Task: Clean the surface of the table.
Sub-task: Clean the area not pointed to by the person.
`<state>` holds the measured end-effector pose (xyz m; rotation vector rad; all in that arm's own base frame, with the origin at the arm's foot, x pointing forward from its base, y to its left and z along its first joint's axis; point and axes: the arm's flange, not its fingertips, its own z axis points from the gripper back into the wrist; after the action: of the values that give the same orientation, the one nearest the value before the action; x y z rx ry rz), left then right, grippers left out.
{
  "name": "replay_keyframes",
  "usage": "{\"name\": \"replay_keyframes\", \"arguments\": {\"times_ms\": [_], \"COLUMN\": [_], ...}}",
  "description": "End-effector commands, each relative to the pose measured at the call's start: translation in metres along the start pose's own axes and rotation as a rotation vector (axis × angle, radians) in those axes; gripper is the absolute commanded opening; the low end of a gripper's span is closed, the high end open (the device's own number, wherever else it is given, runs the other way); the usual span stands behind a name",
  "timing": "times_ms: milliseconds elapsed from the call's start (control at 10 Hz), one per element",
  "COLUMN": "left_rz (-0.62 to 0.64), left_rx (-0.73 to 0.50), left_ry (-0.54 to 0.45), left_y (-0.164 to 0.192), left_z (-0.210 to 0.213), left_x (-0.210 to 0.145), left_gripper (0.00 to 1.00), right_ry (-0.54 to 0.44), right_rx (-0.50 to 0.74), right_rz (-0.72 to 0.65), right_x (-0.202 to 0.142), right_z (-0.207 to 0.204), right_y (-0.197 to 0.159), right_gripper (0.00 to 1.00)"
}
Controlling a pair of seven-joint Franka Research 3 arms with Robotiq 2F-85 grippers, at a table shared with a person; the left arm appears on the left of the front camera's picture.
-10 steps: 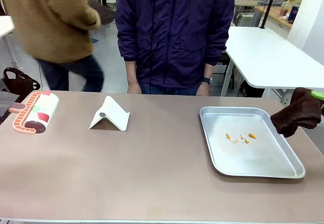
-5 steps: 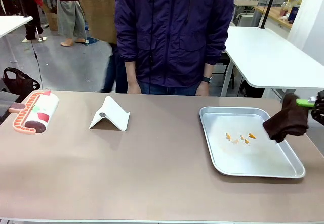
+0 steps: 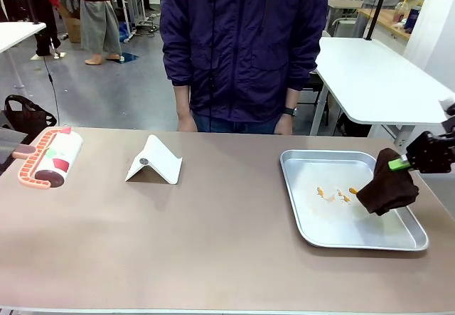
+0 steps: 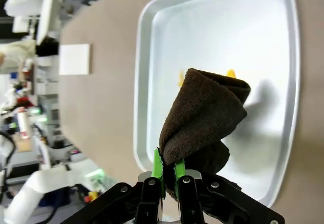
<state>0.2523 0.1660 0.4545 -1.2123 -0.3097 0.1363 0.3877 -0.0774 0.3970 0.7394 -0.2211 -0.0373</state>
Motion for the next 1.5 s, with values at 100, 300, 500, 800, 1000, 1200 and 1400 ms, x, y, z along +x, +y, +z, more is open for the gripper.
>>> {"name": "replay_keyframes", "arguments": {"times_ms": [100,300,500,800,1000,1200,1400], "left_rz": [-0.005,-0.005,-0.005,-0.005,-0.005,-0.005,-0.005], "left_rx": [-0.009,-0.009,-0.009,-0.009,-0.009,-0.009,-0.009], "left_ry": [-0.006,-0.006,-0.006,-0.006,-0.006,-0.006,-0.006], "left_y": [-0.002,-0.002,-0.002,-0.002,-0.002,-0.002,-0.002], "left_z": [0.000,0.000,0.000,0.000,0.000,0.000,0.000], "left_x": [0.001,0.001,0.001,0.001,0.001,0.001,0.001], "left_gripper": [0.22,0.22,0.22,0.22,0.22,0.22,0.22], "right_ry": [-0.086,-0.137,-0.112,-0.075,-0.062,-0.062,-0.040], "right_rx": [-0.145,-0.188,-0.172,-0.168,-0.178,-0.137,-0.114], "right_rz": [0.083,0.088,0.081,0.058,0.050,0.066,0.091], "right_x": [0.023,0.030,0.032,0.036,0.038,0.039,0.039], "right_z": [-0.023,-0.036,-0.052,-0.069,-0.080,-0.093,-0.112], "right_y": [-0.019,-0.037,-0.046,-0.055,-0.059,-0.055,-0.048], "right_gripper": [0.10,0.10,0.10,0.00,0.00,0.00,0.00]}}
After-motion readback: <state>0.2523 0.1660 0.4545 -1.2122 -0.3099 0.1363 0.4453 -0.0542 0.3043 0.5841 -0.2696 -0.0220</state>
